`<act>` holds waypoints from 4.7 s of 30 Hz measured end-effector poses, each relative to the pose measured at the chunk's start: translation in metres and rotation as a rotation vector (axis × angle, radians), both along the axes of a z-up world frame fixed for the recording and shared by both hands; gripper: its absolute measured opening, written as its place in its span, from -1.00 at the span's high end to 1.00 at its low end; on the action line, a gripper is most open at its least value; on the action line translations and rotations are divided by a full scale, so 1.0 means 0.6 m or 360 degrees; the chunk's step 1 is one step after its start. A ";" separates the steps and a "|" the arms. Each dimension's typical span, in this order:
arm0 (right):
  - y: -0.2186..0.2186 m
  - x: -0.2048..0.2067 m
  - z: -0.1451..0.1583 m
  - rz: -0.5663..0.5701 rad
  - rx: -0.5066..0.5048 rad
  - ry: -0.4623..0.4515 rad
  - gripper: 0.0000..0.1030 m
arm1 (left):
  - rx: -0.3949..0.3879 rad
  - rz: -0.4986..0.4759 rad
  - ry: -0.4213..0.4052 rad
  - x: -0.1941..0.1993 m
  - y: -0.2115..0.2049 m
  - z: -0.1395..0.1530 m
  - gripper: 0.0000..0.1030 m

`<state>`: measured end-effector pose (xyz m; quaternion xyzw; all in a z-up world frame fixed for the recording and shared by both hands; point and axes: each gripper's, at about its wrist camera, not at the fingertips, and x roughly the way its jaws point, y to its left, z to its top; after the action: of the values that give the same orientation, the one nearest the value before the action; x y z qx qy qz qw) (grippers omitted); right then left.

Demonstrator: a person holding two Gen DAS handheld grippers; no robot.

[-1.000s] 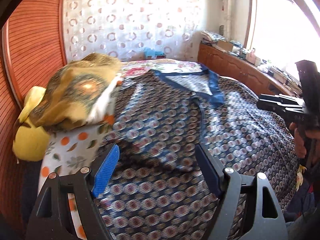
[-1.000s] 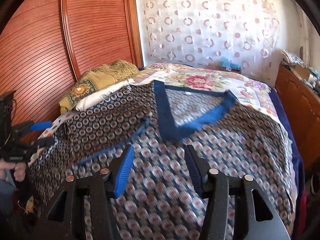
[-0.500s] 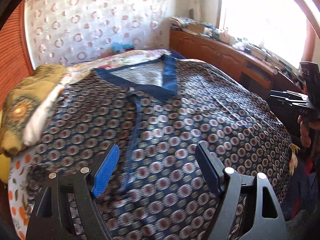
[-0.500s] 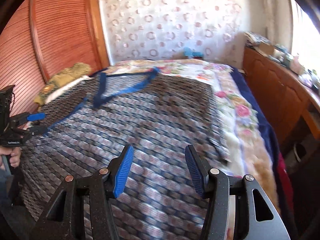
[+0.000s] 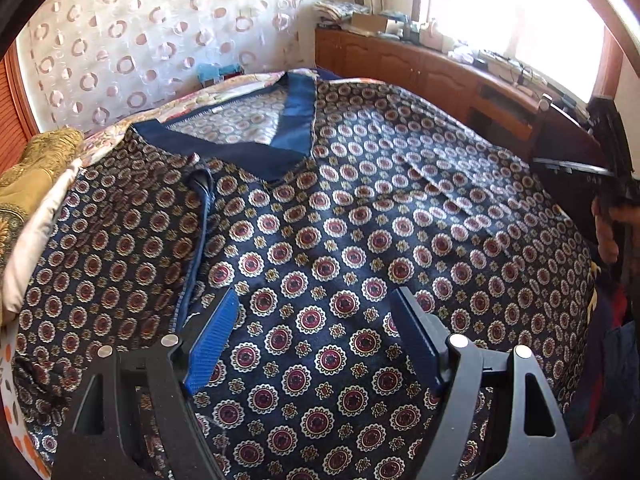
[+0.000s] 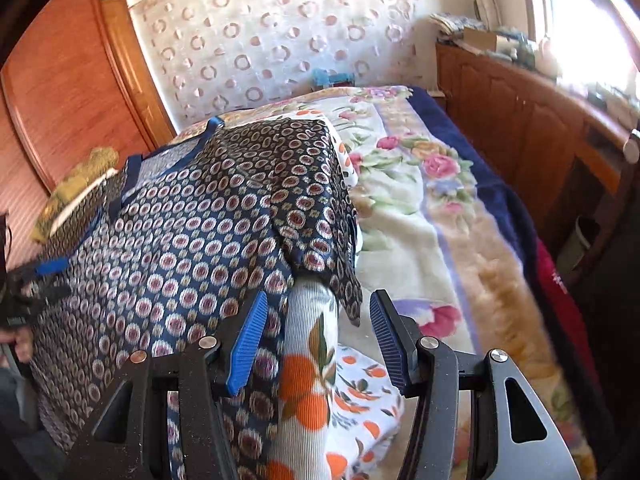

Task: Fold small clothes

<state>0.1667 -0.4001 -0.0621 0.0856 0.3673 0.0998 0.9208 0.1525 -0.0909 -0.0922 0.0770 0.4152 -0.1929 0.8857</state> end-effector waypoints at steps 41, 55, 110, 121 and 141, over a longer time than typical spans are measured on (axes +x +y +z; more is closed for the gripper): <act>0.131 -0.057 0.053 0.0349 -0.0230 -0.0199 0.10 | 0.0077 0.0022 0.0066 0.006 -0.011 -0.014 -0.71; 0.002 0.064 -0.039 -0.0064 0.0040 0.0155 -0.05 | -0.0185 -0.0091 -0.0166 -0.037 -0.043 0.109 -0.71; 0.235 0.101 0.024 0.0354 -0.0356 0.0007 0.48 | -0.0189 0.0282 -0.0121 -0.027 0.146 0.052 -0.71; 0.212 0.197 -0.025 0.0293 -0.0213 0.0128 0.49 | -0.0167 0.0348 -0.0111 -0.007 0.181 0.036 -0.71; 0.188 0.236 0.020 0.0243 -0.0334 -0.0055 0.14 | -0.0070 0.0397 -0.0122 0.056 0.226 0.046 -0.71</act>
<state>0.3082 -0.2872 -0.0502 -0.0409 0.3653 0.1320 0.9206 0.1861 0.0448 -0.0643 0.0127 0.3832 -0.0870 0.9195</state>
